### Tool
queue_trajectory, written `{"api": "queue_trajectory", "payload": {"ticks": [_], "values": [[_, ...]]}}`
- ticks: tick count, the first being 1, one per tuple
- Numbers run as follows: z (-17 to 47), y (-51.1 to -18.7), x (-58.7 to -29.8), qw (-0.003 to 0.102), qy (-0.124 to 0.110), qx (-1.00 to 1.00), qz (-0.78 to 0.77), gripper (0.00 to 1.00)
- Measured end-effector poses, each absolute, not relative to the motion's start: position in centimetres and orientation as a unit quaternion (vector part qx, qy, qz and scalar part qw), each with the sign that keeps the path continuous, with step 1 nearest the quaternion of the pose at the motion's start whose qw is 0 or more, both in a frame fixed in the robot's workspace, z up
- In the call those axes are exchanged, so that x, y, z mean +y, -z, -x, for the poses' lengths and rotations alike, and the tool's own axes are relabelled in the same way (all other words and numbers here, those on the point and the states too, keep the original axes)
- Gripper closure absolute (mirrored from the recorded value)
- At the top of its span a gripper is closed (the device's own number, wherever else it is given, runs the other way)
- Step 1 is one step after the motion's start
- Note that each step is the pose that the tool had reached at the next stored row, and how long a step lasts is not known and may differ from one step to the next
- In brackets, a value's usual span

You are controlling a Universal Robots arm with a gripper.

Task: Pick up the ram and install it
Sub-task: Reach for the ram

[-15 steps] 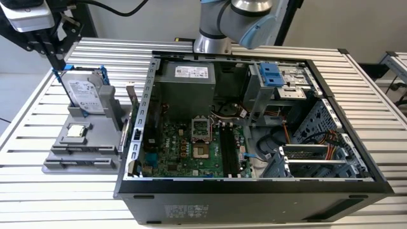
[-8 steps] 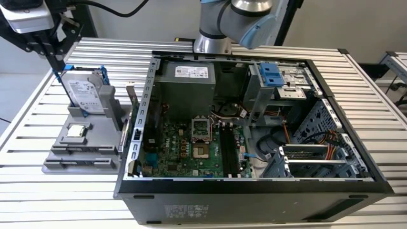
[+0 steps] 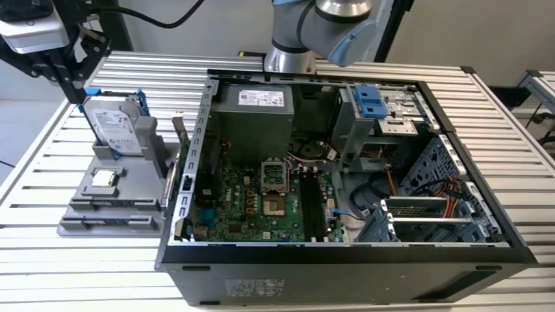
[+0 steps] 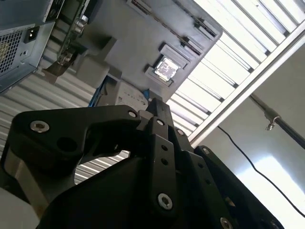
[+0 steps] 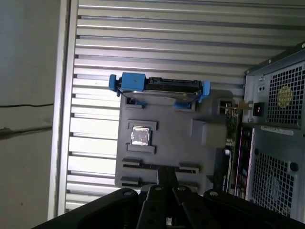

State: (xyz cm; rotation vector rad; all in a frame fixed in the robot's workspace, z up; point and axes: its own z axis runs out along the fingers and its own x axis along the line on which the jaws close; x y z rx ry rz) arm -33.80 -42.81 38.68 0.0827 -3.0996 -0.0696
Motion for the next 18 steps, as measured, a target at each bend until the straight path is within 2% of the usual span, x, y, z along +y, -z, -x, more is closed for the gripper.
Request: {"api": "queue_trajectory", "payload": {"ticks": [10,18], "values": [[33.7,-38.6,-44.4,0.02,0.022,-0.999,-0.027,1.0],[33.7,-38.4,-46.7,0.021,0.022,-0.999,-0.027,1.0]]}}
